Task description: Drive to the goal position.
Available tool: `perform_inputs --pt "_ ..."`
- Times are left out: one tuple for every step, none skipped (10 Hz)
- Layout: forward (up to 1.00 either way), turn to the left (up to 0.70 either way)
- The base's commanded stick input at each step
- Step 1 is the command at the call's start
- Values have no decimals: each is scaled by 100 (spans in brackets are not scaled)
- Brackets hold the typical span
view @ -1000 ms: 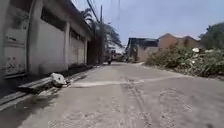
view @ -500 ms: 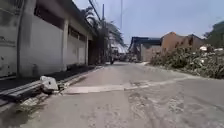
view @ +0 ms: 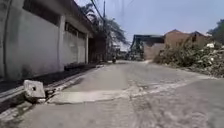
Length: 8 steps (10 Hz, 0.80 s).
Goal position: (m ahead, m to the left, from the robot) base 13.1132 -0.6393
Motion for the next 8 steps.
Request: perform_inputs --pt "100 -16" --pt "100 -3" --pt "100 -2" --pt "100 -2" --pt "100 -2" --pt "100 -2" --pt "100 -2" --pt "100 -2"
